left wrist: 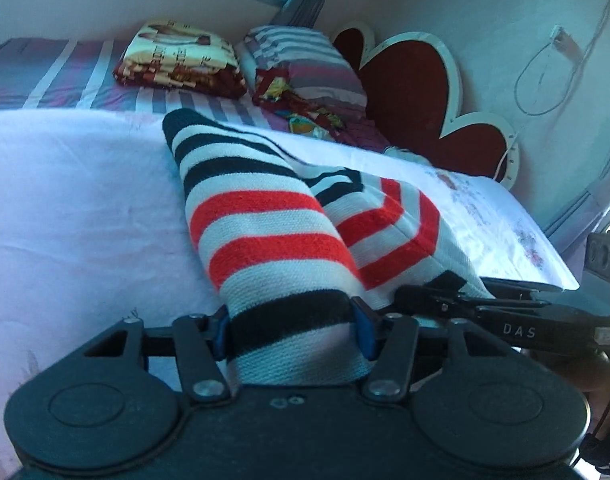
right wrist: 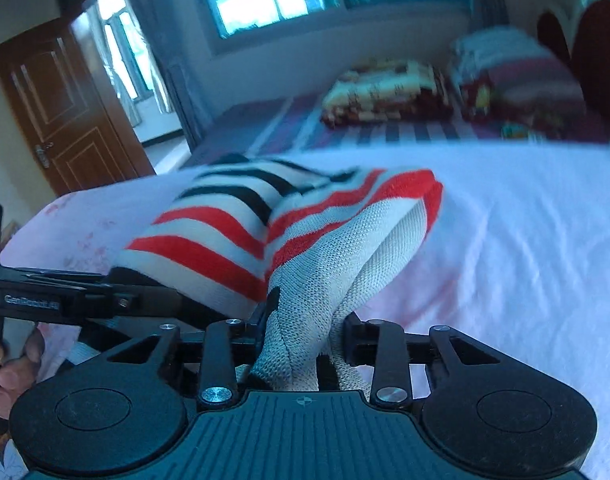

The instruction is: Fold small clothes

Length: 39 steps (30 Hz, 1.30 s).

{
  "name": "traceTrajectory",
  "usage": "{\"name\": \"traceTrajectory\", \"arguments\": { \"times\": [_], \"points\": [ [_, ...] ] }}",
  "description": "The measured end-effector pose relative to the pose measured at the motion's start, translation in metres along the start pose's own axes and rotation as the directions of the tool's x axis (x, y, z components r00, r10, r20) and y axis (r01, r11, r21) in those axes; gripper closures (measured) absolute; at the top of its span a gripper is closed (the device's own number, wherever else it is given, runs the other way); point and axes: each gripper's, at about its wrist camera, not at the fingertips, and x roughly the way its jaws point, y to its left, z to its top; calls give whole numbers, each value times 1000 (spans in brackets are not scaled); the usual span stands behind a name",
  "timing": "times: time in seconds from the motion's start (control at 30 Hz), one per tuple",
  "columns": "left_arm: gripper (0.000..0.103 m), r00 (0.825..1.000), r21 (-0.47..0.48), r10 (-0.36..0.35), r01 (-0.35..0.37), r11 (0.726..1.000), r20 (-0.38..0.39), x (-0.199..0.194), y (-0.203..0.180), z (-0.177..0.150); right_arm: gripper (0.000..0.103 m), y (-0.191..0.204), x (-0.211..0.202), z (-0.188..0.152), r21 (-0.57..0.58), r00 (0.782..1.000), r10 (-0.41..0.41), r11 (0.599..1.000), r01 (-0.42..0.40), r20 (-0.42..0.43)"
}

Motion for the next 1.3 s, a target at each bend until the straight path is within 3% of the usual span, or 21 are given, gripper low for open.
{"name": "traceTrajectory", "arguments": {
  "times": [0.17,0.33,0.57,0.73,0.83,0.9,0.97,1.1,1.17,1.23,1.27,1.3],
  "points": [
    [48,999,29,11,-12,1000,44,-44,1,1,69,64,-11,5,-95,999,18,995,-14,42],
    [48,994,18,68,-69,997,83,-97,28,-9,69,128,-1,3,-130,995,84,988,-77,46],
    [48,978,-44,184,-181,983,96,-166,87,-41,68,219,47,-11,-147,979,203,969,-200,7],
    [48,966,-96,248,-241,966,73,-193,124,-59,68,271,89,-26,-133,965,256,956,-261,-49],
    [45,963,-144,270,-264,954,20,-190,148,-72,68,280,122,-37,-110,966,237,962,-248,-107],
    [33,967,-214,254,-243,946,25,-189,166,-84,67,269,139,-48,-60,970,199,976,-209,-139],
    [23,965,-251,257,-238,938,46,-189,174,-91,64,251,150,-53,43,958,251,968,-248,-138],
    [16,952,-230,300,-279,933,63,-188,171,-92,61,250,158,-49,58,951,270,963,-264,-150],
    [18,951,-225,302,-280,933,68,-194,170,-90,46,238,153,-42,76,958,249,968,-240,-140],
    [22,943,-197,318,-294,935,100,-217,166,-96,47,227,126,-37,66,974,216,975,-211,-70],
    [32,932,-179,341,-317,931,124,-226,161,-97,53,226,113,-34,47,976,212,976,-210,-38],
    [49,917,-149,369,-348,926,150,-235,155,-95,60,227,105,-30,7,979,205,979,-205,-7]
  ]
}}
